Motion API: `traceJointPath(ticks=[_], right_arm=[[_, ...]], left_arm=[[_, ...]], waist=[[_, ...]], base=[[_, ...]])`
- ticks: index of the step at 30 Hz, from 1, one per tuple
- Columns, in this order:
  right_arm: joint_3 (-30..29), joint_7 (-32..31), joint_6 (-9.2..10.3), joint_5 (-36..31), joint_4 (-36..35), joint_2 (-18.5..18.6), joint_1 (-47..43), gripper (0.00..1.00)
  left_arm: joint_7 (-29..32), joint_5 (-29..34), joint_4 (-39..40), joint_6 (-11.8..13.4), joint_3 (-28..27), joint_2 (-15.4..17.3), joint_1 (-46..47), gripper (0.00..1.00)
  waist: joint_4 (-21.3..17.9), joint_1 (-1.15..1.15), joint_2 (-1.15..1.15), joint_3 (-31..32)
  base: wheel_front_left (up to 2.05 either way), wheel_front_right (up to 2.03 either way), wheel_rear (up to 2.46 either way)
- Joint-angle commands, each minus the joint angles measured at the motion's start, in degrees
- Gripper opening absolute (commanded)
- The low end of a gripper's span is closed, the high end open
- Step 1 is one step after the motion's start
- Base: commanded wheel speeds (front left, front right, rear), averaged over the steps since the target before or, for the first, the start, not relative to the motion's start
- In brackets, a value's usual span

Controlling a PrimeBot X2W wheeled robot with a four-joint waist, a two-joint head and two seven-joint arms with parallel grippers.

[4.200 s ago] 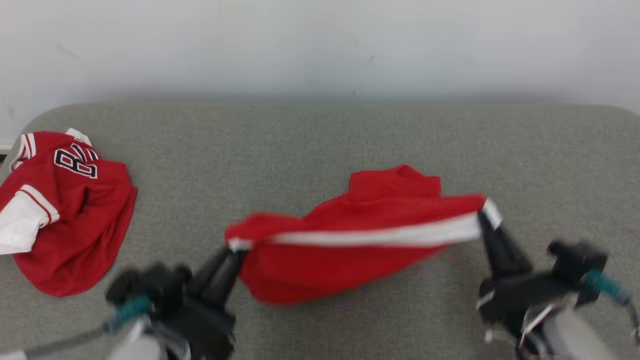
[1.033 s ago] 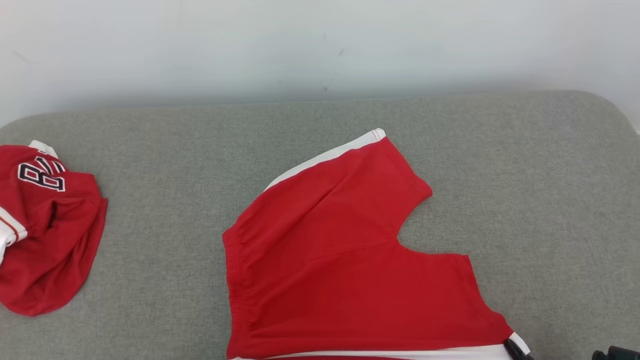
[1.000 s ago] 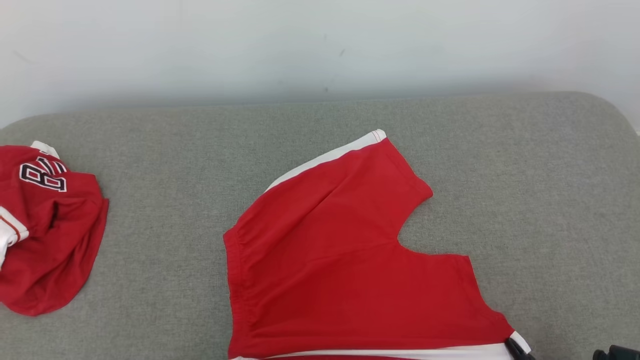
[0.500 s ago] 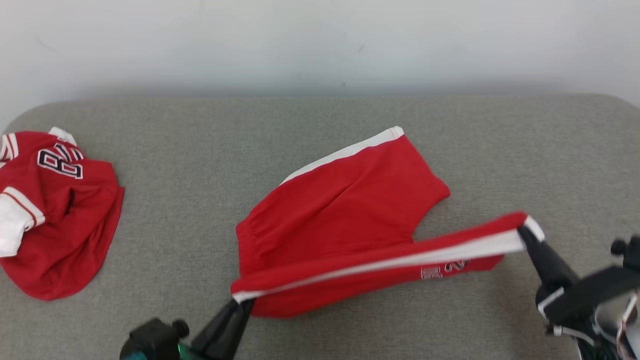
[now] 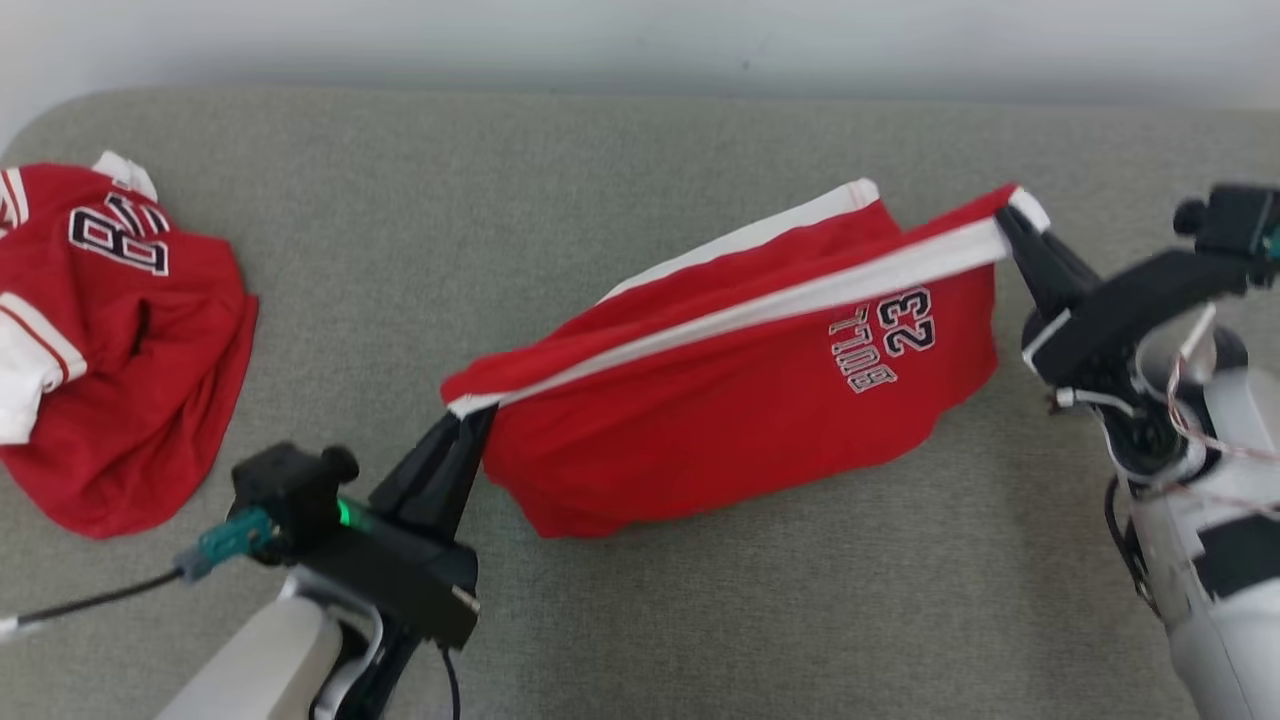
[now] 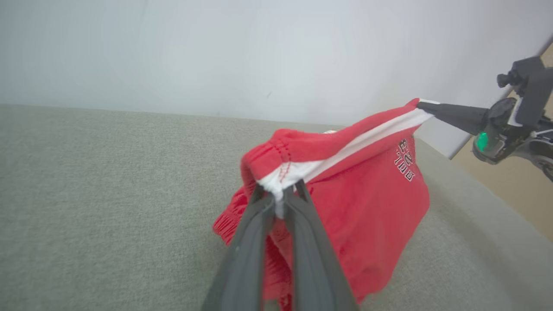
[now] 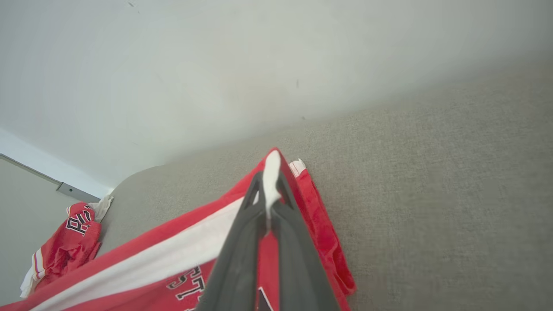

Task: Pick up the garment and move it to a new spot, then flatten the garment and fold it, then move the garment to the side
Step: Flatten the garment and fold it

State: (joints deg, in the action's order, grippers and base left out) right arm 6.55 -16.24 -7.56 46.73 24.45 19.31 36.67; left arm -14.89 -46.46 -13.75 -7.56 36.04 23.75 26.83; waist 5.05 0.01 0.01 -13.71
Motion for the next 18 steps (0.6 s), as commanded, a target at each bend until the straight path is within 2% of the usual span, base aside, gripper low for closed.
traceJointPath(ticks=[1,10,18], right_arm=[[0.2,-0.2,0.15,-0.6,1.9,-0.4,2.2,0.00],[3.6,3.1,0.14,-5.7,16.8,-2.4,16.7,0.00],[7.1,6.3,0.14,-9.3,26.8,-2.8,24.6,0.00]], left_arm=[[-0.3,-0.6,-1.1,0.2,0.5,-0.2,1.9,0.00],[-0.3,-2.4,-7.1,0.2,2.8,-3.0,10.4,0.00],[-0.3,-2.7,-9.9,0.2,4.8,-4.7,14.5,0.00]], waist=[[1.9,-0.01,-0.01,-3.0],[3.7,-0.01,-0.01,-7.3],[4.9,-0.01,-0.01,-10.1]], base=[[0.00,0.00,0.00],[0.00,0.00,0.00],[0.00,0.00,0.00]])
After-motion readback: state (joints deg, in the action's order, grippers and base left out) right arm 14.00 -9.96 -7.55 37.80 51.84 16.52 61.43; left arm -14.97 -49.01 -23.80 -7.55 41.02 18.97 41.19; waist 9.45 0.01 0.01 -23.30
